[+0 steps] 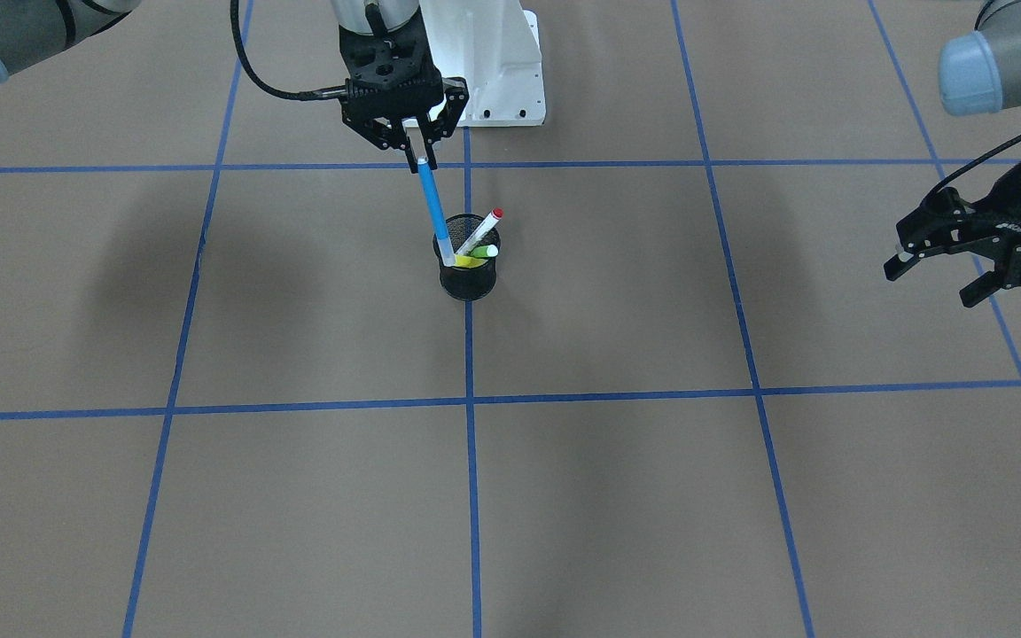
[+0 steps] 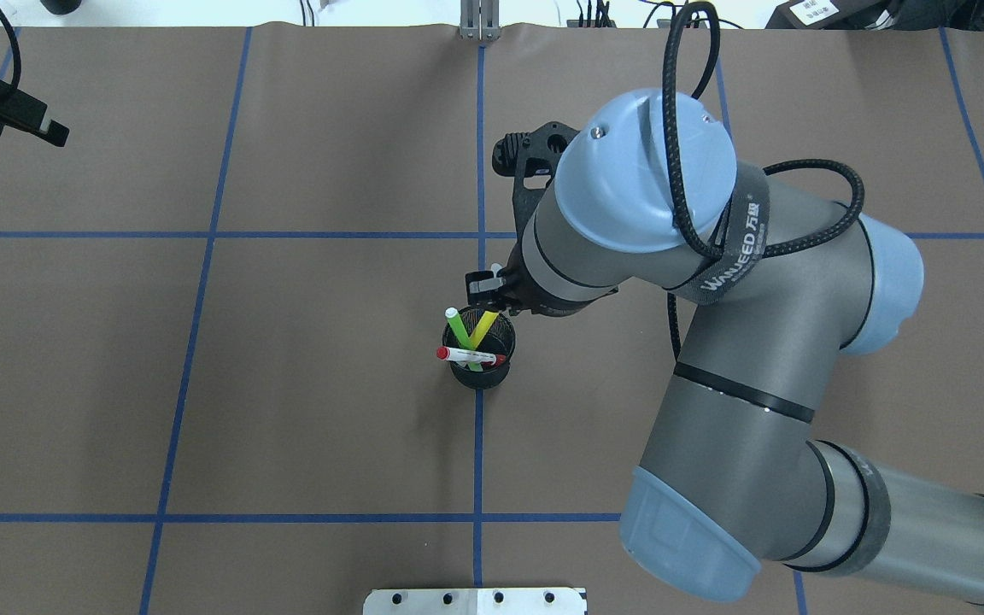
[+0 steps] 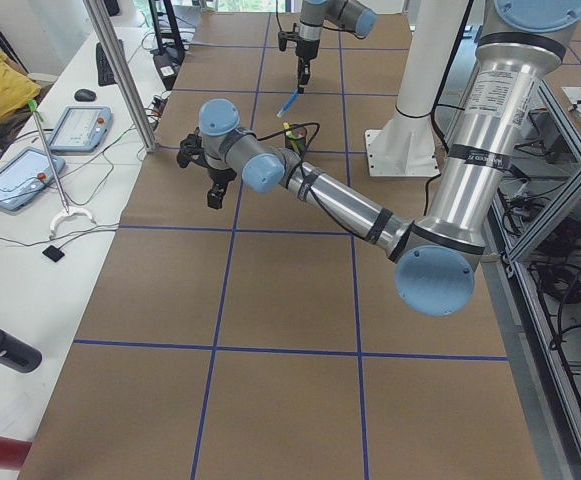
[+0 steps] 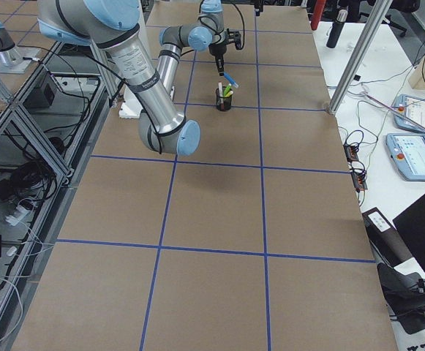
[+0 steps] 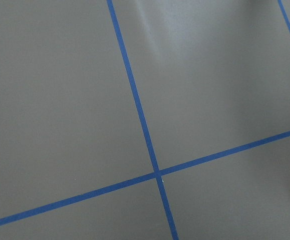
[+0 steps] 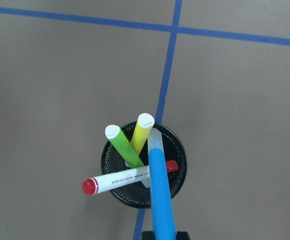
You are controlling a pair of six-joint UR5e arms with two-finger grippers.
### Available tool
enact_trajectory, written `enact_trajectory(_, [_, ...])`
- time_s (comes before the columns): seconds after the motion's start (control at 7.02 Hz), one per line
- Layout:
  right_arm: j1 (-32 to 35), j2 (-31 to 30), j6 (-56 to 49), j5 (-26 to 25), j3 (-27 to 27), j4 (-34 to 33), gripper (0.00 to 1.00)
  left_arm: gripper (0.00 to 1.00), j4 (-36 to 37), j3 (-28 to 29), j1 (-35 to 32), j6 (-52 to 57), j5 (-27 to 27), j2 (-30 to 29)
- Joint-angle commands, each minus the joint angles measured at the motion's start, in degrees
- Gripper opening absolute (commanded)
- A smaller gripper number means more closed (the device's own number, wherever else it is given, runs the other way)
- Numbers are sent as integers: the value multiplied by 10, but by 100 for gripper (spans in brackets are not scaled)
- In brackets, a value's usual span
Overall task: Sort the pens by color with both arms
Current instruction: 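Lift the blue marker out of the cup with the right gripper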
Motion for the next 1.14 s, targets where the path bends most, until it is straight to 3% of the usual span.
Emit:
enact_trajectory(0.0, [14,9,5,-67,-15,-3,0,100,0,1,1,0,0,-1])
enact_trajectory(0.28, [19,16,7,-144,-76,35,0,100,0,1,1,-1,0,-4])
enact_trajectory(1.0, [51,17,5,-287,-361,332,0,100,0,1,2,-1,0,-5])
